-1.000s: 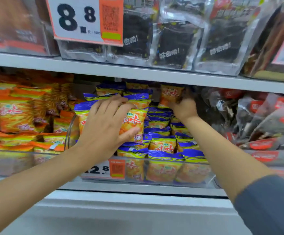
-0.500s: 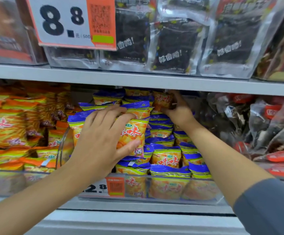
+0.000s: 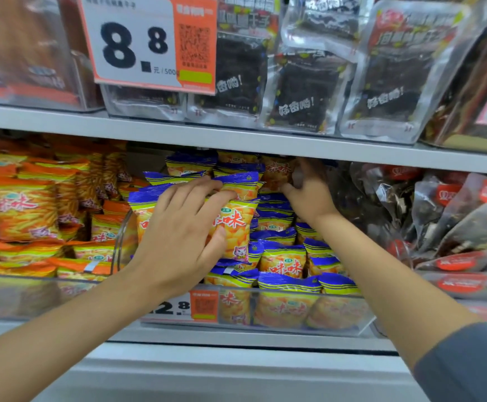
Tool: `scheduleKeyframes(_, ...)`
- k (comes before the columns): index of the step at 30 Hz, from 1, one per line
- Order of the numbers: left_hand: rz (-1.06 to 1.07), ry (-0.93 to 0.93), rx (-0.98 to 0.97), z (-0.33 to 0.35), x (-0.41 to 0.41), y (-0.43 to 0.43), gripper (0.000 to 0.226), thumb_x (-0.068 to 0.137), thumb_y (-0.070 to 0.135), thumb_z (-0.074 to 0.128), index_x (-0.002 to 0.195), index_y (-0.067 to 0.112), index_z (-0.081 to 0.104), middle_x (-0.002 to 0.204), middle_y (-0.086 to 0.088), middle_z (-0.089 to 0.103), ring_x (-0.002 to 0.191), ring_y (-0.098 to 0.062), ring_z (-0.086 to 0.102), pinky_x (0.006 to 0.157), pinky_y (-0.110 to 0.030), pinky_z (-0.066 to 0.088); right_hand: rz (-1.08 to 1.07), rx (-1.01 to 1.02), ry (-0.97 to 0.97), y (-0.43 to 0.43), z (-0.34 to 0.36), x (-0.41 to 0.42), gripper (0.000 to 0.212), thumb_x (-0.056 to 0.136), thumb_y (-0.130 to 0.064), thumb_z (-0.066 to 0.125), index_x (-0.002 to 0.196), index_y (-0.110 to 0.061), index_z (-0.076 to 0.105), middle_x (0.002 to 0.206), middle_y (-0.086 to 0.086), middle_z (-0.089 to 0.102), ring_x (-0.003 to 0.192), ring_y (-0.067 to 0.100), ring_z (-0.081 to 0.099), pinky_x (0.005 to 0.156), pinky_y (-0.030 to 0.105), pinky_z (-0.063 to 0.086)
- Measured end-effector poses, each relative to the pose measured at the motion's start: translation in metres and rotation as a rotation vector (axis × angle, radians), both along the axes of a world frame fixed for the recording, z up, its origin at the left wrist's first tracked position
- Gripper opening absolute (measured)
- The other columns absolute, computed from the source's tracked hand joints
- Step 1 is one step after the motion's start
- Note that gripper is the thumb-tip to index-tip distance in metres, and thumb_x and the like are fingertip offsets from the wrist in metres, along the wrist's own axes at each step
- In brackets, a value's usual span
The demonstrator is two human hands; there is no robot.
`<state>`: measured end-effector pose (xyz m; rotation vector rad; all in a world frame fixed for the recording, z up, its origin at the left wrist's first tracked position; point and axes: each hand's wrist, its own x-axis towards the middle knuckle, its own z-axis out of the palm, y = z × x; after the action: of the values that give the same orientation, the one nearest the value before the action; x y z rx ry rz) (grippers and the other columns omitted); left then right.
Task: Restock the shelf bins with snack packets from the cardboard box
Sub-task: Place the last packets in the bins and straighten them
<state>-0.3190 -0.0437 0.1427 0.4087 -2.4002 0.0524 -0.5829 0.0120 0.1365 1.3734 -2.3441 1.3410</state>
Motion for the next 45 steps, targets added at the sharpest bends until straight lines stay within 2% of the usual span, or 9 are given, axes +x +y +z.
scheduleKeyframes(4,0.023,-0.008,-0.009,0.004,0.004,0.003,0.053,0.086,0.039,0.042,0.134,0.017,0.051,0.141,-0.005,0.047,0.138,-0.023,0.036,0.119,-0.044,0.015,0.104,0.039,-0.231,0.037,0.013,0.058,0.058,0.098,-0.048,0.048,0.150,-0.029,0.032,0.153,-0.002,0.034,0.141,0.016,0.032,0.111,0.030,0.028)
scheduleKeyframes(9,0.299,-0.151,-0.089,0.001,0.023,-0.001,0.074,0.089,0.072,0.025,0.146,0.027,0.039,0.152,-0.009,0.039,0.145,-0.029,0.026,0.113,-0.066,0.008,0.289,0.181,-0.529,0.050,0.017,0.105,0.111,0.060,-0.097,0.022,0.154,-0.041,0.002,0.159,-0.024,0.007,0.148,0.004,0.007,0.121,0.035,0.008)
scheduleKeyframes(16,0.242,-0.190,-0.019,-0.007,0.017,-0.004,0.073,0.090,0.067,0.024,0.146,0.022,0.035,0.145,-0.003,0.045,0.134,-0.029,0.039,0.110,-0.067,0.016,0.415,0.320,-0.547,0.035,0.020,0.124,0.102,0.062,-0.096,0.038,0.149,-0.043,0.028,0.139,-0.028,0.043,0.138,0.006,0.036,0.108,0.025,0.029)
scheduleKeyframes(18,0.206,-0.161,-0.027,-0.007,0.019,-0.008,0.071,0.090,0.066,0.026,0.143,0.022,0.038,0.145,-0.002,0.045,0.134,-0.026,0.038,0.111,-0.066,0.015,0.445,0.222,-0.511,0.040,0.024,0.123,0.095,0.075,-0.075,0.051,0.153,-0.042,0.009,0.129,-0.036,0.037,0.126,-0.007,0.038,0.094,0.014,0.031)
scheduleKeyframes(21,0.193,-0.154,-0.022,-0.005,0.020,-0.009,0.072,0.088,0.068,0.025,0.142,0.022,0.040,0.144,-0.001,0.045,0.135,-0.023,0.038,0.112,-0.066,0.014,0.405,0.017,-0.334,0.048,0.019,0.121,0.099,0.078,-0.052,0.074,0.151,-0.048,0.007,0.146,-0.033,0.029,0.129,-0.018,0.033,0.107,0.018,0.036)
scheduleKeyframes(25,0.150,-0.246,-0.013,0.002,0.026,-0.014,0.091,0.078,0.078,0.020,0.151,0.024,0.027,0.154,0.002,0.032,0.143,-0.018,0.025,0.116,-0.060,0.011,0.433,0.156,-0.133,0.052,0.015,0.120,0.092,0.078,-0.051,0.074,0.150,-0.049,0.016,0.160,-0.018,0.019,0.147,-0.004,0.007,0.120,0.034,0.022)
scheduleKeyframes(32,0.091,-0.337,-0.062,0.008,0.033,-0.025,0.101,0.071,0.083,0.025,0.152,0.023,0.023,0.156,0.002,0.032,0.143,-0.017,0.028,0.116,-0.052,0.024,0.428,0.256,-0.045,0.038,0.010,0.109,0.091,0.072,-0.070,0.066,0.147,-0.050,0.018,0.159,-0.011,0.024,0.146,0.011,0.025,0.113,0.043,0.035)
scheduleKeyframes(41,0.066,-0.289,0.061,0.016,0.038,-0.023,0.111,0.071,0.082,0.049,0.155,0.026,0.003,0.163,0.003,0.006,0.150,-0.014,0.000,0.120,-0.053,0.003,0.227,0.180,0.124,0.065,0.019,0.133,0.088,0.076,-0.064,0.068,0.148,-0.053,0.019,0.162,-0.007,0.010,0.148,0.012,0.012,0.113,0.031,0.024)
scheduleKeyframes(45,0.058,-0.054,0.073,0.018,0.062,-0.010,0.083,0.078,0.057,0.068,0.147,0.023,0.036,0.150,-0.002,0.037,0.141,-0.023,0.030,0.114,-0.048,0.025,0.069,0.041,0.435,0.084,0.022,0.152,0.069,0.083,-0.052,0.068,0.143,-0.025,0.046,0.150,0.011,0.036,0.138,0.025,0.034,0.111,0.036,0.034)
